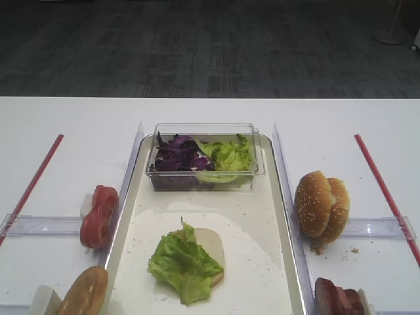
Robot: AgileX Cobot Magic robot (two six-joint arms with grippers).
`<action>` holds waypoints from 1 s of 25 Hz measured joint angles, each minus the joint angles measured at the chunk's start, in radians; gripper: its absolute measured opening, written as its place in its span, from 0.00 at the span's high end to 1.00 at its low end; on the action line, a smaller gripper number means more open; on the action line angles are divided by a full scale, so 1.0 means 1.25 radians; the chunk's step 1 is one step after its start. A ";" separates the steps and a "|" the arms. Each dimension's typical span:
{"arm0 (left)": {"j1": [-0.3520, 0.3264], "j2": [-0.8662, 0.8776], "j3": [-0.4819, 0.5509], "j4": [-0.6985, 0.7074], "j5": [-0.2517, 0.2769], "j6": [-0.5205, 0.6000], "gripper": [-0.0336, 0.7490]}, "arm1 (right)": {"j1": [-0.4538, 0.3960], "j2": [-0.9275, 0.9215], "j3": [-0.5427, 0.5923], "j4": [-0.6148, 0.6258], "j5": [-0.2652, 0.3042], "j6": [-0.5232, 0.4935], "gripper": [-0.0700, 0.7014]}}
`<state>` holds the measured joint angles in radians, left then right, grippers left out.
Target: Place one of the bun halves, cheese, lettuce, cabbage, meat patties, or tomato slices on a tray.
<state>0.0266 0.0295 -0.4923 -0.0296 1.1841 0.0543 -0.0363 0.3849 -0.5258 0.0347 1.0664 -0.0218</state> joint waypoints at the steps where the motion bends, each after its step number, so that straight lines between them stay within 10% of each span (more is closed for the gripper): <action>1: 0.000 0.000 0.000 0.000 0.000 0.000 0.24 | 0.000 -0.015 0.004 0.001 0.000 0.001 0.17; 25: 0.000 0.000 0.000 0.000 0.000 0.000 0.24 | 0.000 -0.299 0.037 0.003 0.041 -0.015 0.17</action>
<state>0.0266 0.0295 -0.4923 -0.0296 1.1841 0.0543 -0.0363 0.0115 -0.4800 0.0380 1.1175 -0.0402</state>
